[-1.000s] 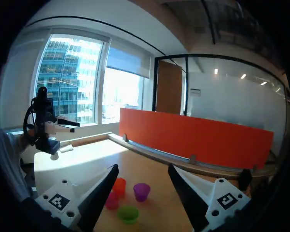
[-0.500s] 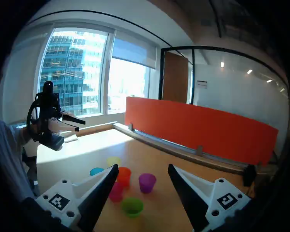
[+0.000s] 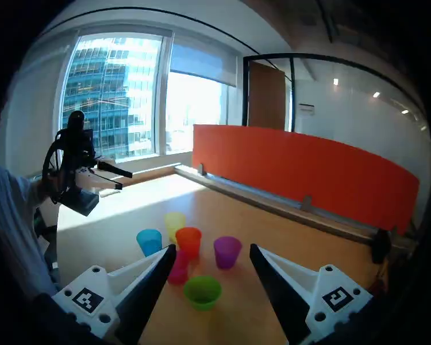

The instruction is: Pour water

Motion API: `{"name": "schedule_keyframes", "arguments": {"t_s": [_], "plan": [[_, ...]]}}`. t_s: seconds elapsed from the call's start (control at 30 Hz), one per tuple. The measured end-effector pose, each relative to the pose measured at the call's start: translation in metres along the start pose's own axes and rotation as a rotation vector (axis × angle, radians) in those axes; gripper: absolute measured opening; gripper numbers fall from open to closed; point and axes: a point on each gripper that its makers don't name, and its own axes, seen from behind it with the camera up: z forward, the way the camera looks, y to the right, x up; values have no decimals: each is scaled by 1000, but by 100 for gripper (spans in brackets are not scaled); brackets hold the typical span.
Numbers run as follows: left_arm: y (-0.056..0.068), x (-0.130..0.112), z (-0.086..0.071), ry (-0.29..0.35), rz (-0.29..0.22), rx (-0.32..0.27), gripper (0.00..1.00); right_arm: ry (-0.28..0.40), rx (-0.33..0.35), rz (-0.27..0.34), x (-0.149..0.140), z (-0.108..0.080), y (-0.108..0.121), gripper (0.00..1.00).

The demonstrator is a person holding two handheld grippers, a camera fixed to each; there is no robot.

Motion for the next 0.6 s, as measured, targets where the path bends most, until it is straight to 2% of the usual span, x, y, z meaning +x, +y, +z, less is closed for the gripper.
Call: {"name": "schedule_keyframes", "arguments": {"t_s": [0.4,0.6], "plan": [[12,-46,15,-81,31,-28,94,-67,26,-5,-45,15,-5,99],[18,-70,20,-115,18,-40,94,-104,48,-19,-68,22,-11,99]]}}
